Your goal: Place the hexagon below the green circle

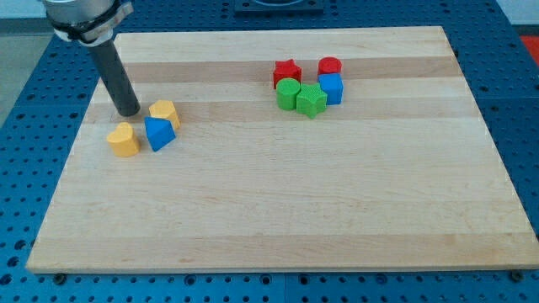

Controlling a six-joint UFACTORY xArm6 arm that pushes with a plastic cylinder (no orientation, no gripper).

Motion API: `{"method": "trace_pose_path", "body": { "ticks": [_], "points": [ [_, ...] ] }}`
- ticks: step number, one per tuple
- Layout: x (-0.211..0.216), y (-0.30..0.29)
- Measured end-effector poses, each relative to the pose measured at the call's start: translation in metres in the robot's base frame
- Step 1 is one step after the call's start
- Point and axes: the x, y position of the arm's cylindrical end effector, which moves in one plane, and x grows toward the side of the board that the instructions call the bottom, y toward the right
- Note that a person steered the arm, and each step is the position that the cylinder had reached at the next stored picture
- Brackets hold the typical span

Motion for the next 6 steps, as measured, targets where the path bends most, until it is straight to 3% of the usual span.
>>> {"method": "trace_pose_path", "body": {
  "ticks": [2, 6],
  "points": [
    [0.005, 0.038],
    [0.033, 0.197]
  ]
}}
